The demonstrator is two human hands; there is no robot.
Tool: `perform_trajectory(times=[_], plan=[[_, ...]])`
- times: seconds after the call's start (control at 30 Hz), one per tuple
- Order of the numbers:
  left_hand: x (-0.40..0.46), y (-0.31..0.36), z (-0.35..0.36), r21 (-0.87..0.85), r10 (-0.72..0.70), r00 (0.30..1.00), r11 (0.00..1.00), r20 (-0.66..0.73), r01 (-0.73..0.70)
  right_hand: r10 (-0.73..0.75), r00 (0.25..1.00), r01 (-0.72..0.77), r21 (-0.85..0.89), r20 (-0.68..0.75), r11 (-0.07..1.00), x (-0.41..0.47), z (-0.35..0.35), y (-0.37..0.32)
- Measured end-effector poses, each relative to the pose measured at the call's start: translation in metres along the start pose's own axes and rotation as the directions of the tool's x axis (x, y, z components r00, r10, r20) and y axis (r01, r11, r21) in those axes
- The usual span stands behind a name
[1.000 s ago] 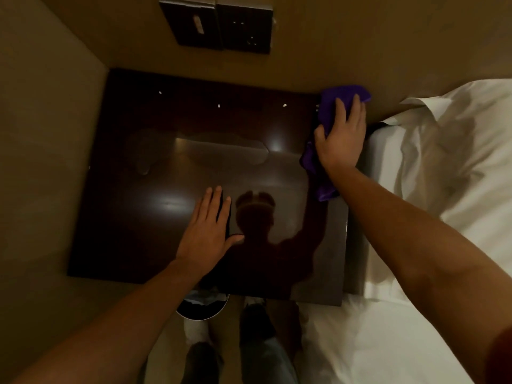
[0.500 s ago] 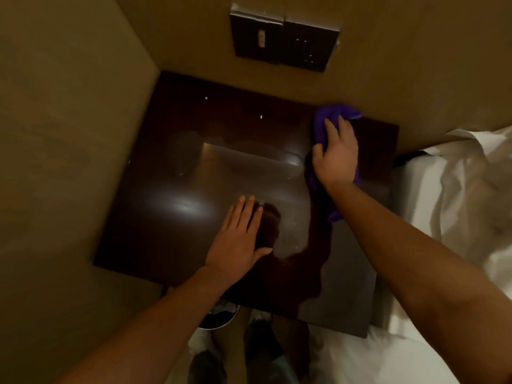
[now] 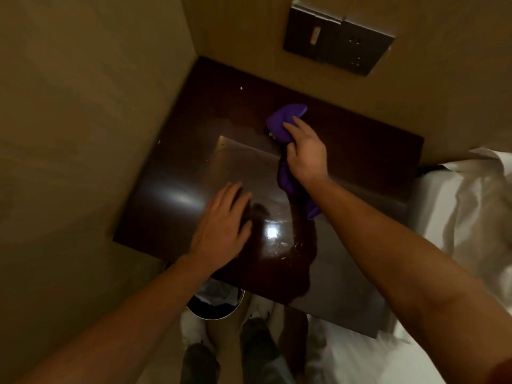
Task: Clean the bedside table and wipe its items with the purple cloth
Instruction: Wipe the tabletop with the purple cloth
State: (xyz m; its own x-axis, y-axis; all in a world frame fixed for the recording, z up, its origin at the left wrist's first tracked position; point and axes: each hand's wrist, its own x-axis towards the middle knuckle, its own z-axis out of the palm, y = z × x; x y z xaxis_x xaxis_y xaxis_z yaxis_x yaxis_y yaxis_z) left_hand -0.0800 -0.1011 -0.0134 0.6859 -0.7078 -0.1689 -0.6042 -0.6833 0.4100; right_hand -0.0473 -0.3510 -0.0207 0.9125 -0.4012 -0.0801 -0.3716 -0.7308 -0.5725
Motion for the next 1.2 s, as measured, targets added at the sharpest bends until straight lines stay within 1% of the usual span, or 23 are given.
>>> perform_trajectory(times=[0.13,0.2,0.27,0.37,0.4,0.47,0.53,0.6,0.67,0.77,0.87,0.9,0.97,1.03,1.1,1.13,1.2], plan=[[-0.022,-0.065,-0.026,0.067,-0.192,0.979,0.978,-0.066,0.196,0.104,0.968,-0.102,0.023,-0.227,0.995,0.007,-0.035,0.013],[-0.028,-0.089,-0.034,0.069,-0.275,0.959,0.958,-0.063,0.279,0.164,0.946,-0.166,0.016,-0.278,0.986,0.010,-0.047,0.026],[-0.031,-0.108,-0.036,0.073,-0.305,0.952,0.949,-0.031,0.306,0.201,0.940,-0.212,-0.009,-0.275,0.977,0.012,-0.044,0.036],[-0.034,-0.119,-0.032,0.125,-0.284,0.958,0.953,0.047,0.277,0.220,0.954,-0.239,-0.074,-0.202,0.968,0.008,-0.023,0.041],[-0.034,-0.115,-0.029,0.146,-0.266,0.962,0.956,0.066,0.254,0.217,0.955,-0.241,-0.106,-0.200,0.965,0.006,-0.019,0.041],[-0.036,-0.121,-0.025,0.180,-0.273,0.958,0.950,0.091,0.254,0.189,0.961,-0.218,-0.136,-0.203,0.966,0.013,0.001,0.031],[-0.035,-0.119,-0.025,0.209,-0.282,0.954,0.943,0.098,0.258,0.135,0.971,-0.165,-0.141,-0.195,0.976,0.020,0.013,0.016],[-0.033,-0.116,-0.024,0.242,-0.282,0.953,0.938,0.114,0.249,0.056,0.986,-0.081,-0.156,-0.158,0.984,0.027,0.024,0.001],[-0.034,-0.118,-0.026,0.265,-0.308,0.942,0.927,0.132,0.266,-0.032,0.996,0.017,-0.157,-0.089,0.987,0.033,0.041,-0.024],[-0.032,-0.117,-0.027,0.272,-0.322,0.934,0.923,0.156,0.272,-0.115,0.993,0.110,-0.119,-0.036,0.987,0.029,0.060,-0.055],[-0.032,-0.117,-0.028,0.298,-0.312,0.938,0.919,0.150,0.258,-0.120,0.993,0.119,-0.072,-0.006,0.990,0.028,0.067,-0.073],[-0.033,-0.116,-0.028,0.299,-0.310,0.939,0.919,0.149,0.256,-0.095,0.995,0.094,-0.032,-0.013,0.995,0.029,0.063,-0.073],[-0.033,-0.117,-0.028,0.294,-0.309,0.939,0.921,0.149,0.256,-0.062,0.995,0.063,0.009,-0.075,0.998,0.040,0.048,-0.069],[-0.032,-0.117,-0.026,0.285,-0.302,0.942,0.925,0.149,0.251,-0.053,0.987,0.053,-0.004,-0.151,0.999,0.057,0.028,-0.060],[-0.031,-0.118,-0.027,0.255,-0.285,0.949,0.935,0.134,0.244,-0.057,0.979,0.054,-0.023,-0.194,0.998,0.078,0.011,-0.055],[-0.033,-0.119,-0.024,0.245,-0.283,0.951,0.938,0.125,0.247,-0.085,0.980,0.078,-0.045,-0.178,0.996,0.090,0.009,-0.054],[-0.033,-0.120,-0.024,0.249,-0.280,0.954,0.936,0.104,0.248,-0.159,0.985,0.152,-0.109,-0.060,0.982,0.106,0.010,-0.053]])
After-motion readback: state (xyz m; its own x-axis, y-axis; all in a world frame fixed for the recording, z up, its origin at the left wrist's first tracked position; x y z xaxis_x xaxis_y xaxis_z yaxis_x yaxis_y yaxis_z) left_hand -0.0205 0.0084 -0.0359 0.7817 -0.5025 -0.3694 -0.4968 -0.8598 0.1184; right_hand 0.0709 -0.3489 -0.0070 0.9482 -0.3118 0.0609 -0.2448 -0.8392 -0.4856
